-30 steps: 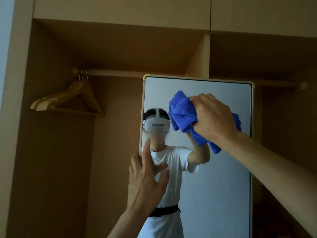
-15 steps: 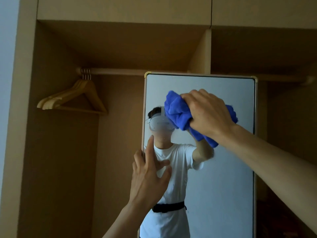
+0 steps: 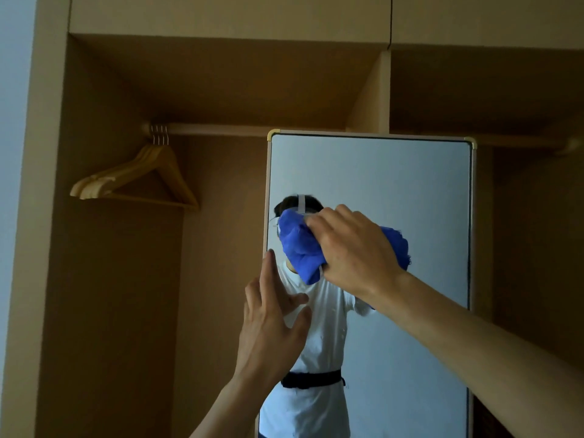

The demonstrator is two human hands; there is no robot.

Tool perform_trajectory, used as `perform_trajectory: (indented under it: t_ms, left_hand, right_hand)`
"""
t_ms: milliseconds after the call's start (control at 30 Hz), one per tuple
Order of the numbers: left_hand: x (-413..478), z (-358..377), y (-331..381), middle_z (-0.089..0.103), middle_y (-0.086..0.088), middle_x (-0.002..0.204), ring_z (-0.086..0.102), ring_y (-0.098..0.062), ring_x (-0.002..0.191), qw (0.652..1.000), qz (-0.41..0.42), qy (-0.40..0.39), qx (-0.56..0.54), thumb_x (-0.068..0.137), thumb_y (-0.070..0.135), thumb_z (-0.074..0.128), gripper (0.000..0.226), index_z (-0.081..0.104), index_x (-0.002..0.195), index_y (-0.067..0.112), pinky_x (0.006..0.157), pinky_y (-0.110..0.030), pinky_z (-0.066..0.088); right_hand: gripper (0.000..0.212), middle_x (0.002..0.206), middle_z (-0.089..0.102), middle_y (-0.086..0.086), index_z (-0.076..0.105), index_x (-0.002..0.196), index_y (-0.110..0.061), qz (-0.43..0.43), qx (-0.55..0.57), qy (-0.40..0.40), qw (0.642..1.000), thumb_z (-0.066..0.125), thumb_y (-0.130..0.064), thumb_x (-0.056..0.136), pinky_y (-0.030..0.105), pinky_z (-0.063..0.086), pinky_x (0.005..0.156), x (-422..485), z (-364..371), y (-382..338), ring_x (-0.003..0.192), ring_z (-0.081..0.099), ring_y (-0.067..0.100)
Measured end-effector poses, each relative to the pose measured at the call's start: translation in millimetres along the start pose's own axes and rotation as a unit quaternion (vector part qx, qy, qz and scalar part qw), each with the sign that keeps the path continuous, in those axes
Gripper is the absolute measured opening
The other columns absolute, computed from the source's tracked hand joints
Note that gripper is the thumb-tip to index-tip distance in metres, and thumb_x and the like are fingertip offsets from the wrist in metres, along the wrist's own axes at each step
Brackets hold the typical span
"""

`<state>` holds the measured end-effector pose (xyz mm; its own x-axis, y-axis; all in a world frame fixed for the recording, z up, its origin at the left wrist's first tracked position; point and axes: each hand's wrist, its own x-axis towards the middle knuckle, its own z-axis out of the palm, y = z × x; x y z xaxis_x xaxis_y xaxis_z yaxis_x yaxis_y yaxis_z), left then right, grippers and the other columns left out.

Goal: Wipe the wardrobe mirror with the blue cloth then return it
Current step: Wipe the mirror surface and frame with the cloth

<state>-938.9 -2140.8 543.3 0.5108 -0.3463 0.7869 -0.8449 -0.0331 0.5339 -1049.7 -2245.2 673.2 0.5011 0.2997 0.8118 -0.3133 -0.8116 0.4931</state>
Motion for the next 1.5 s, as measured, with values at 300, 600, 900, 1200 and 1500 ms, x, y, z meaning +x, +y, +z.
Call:
perform_trajectory:
  t_ms: [300, 600, 900, 1200, 1500]
  left_hand:
    - [-6.6, -11.1, -1.3, 0.033, 0.012, 0.122, 0.054, -0.008, 0.107, 1.000, 0.003, -0.021, 0.007, 0.092, 0.038, 0.068, 0.109, -0.020, 0.155, 0.050, 0.088, -0.025, 0.051]
    - [-8.2, -3.1, -7.9, 0.028, 0.035, 0.110, 0.051, -0.003, 0.107, 0.999, -0.026, -0.032, -0.005, 0.091, 0.036, 0.069, 0.108, -0.015, 0.156, 0.049, 0.082, -0.017, 0.043]
    - [15.4, -11.7, 6.1, 0.030, 0.011, 0.128, 0.046, -0.010, 0.112, 0.999, -0.034, -0.016, -0.011, 0.093, 0.048, 0.066, 0.101, -0.015, 0.155, 0.049, 0.089, -0.030, 0.044]
    - [62.1, -9.6, 48.6, 0.023, -0.005, 0.157, 0.032, -0.033, 0.144, 0.999, -0.034, 0.027, 0.001, 0.093, 0.059, 0.059, 0.102, -0.013, 0.160, 0.033, 0.109, -0.052, 0.041]
    - [62.6, -9.6, 47.6, 0.025, -0.007, 0.155, 0.039, -0.034, 0.139, 0.999, -0.029, 0.044, 0.006, 0.093, 0.056, 0.061, 0.103, -0.012, 0.161, 0.033, 0.106, -0.052, 0.046]
  right_hand:
    - [0.034, 0.094, 0.061, 0.008, 0.059, 0.110, -0.011, 0.059, -0.044, 0.029, 0.997, 0.067, -0.017, 0.077, 0.040, 0.046, 0.072, 49.3, -12.9, 16.9, 0.086, 0.056, 0.029]
    - [0.024, 0.095, 0.062, 0.004, 0.058, 0.103, -0.015, -0.007, -0.019, -0.026, 0.999, 0.058, -0.019, 0.079, 0.038, 0.045, 0.074, 33.4, 1.9, -12.3, 0.089, 0.055, 0.026]
    - [0.022, 0.079, 0.055, -0.005, 0.054, 0.095, -0.019, 0.201, 0.106, 0.052, 0.972, 0.062, -0.022, 0.075, 0.029, 0.037, 0.051, 29.7, -19.1, 41.5, 0.065, 0.050, 0.018]
    - [0.025, 0.080, 0.051, -0.004, 0.058, 0.106, -0.013, 0.384, 0.073, 0.170, 0.905, 0.065, -0.027, 0.087, 0.029, 0.037, 0.062, -22.8, -40.7, 166.1, 0.071, 0.051, 0.022]
    - [0.027, 0.070, 0.038, -0.023, 0.044, 0.098, -0.038, 0.391, 0.047, 0.212, 0.895, 0.067, -0.036, 0.085, 0.010, 0.022, 0.051, -19.1, -25.1, 185.8, 0.057, 0.044, -0.007]
